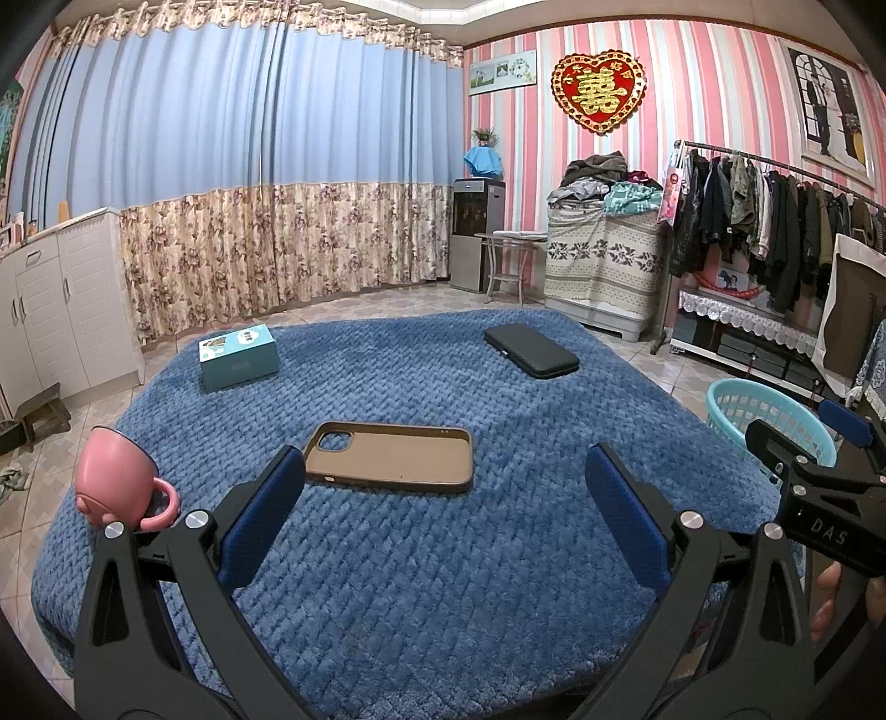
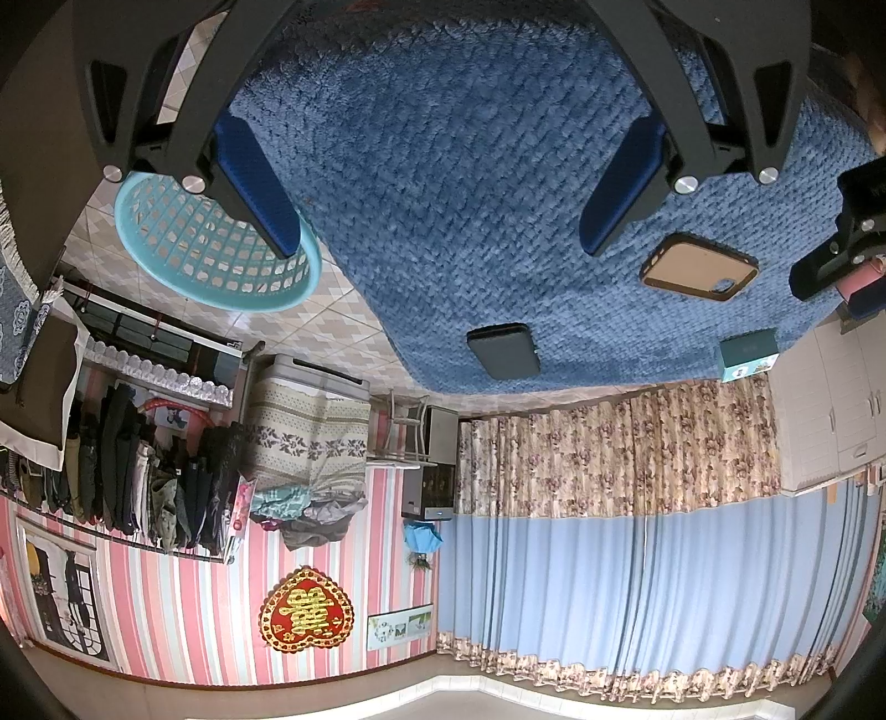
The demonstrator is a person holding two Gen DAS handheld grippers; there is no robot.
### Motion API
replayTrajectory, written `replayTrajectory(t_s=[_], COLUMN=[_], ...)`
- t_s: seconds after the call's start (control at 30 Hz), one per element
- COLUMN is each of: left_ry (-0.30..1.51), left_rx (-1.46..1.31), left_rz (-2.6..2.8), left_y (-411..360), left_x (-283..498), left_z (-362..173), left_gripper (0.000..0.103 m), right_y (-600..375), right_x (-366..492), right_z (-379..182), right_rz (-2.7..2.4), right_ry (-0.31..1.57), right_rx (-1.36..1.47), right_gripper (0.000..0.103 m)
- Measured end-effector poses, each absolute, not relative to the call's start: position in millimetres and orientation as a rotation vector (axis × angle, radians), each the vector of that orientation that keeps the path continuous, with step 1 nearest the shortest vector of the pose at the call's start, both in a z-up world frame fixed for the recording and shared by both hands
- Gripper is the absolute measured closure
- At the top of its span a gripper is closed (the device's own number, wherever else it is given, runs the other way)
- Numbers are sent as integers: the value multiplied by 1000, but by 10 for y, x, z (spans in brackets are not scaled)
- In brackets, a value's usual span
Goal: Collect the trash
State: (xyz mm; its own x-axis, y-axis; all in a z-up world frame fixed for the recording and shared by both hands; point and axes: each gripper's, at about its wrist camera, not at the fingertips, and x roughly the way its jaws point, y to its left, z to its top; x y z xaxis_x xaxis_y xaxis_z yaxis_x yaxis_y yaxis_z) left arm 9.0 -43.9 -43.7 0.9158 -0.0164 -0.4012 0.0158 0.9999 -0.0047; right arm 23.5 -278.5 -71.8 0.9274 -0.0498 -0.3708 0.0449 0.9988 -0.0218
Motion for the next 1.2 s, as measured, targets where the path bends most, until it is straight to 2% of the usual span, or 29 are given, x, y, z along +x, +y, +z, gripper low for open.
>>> replayTrajectory(t_s=[1.2], left_ry=[375], left_rx=[36], left_rz=[-35], left_y=[-520], left_x=[96], left_z=[-448], left_gripper=[5], right_y=[-2765], right_x=[442], right_z=[-823], right_rz=[-40], right_ry=[401], right_rx=[-31], right_gripper=[4])
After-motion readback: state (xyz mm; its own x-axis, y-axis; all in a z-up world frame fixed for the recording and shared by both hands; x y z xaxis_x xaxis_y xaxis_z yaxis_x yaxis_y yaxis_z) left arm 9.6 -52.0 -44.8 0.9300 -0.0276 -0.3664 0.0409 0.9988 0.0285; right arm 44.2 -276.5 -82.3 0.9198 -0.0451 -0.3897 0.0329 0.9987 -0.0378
